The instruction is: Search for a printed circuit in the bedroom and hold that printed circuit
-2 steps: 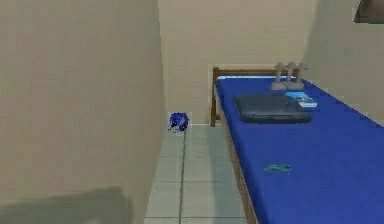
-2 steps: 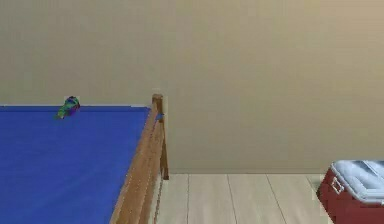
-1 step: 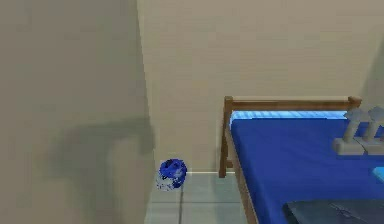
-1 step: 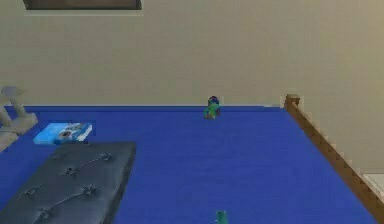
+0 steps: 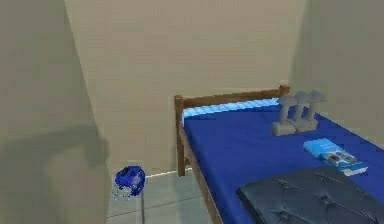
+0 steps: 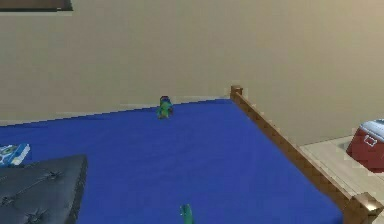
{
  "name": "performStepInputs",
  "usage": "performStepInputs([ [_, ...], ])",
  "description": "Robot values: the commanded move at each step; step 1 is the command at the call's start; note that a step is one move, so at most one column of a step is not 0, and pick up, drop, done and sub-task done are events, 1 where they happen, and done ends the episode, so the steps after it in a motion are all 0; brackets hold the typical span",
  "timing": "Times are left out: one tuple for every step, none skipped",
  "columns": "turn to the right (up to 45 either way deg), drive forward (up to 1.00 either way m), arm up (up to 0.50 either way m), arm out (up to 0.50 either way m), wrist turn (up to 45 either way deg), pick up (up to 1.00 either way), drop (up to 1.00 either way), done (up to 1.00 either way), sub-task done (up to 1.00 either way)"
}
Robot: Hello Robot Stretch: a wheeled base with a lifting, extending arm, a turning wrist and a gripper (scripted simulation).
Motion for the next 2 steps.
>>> performStepInputs([
  [3.0, 0.00, 0.00, 0.00, 0.0, 0.00, 0.00, 0.00, 0.00],
  [0.0, 0.00, 0.50, 0.00, 0.0, 0.00, 0.00, 0.00, 0.00],
])
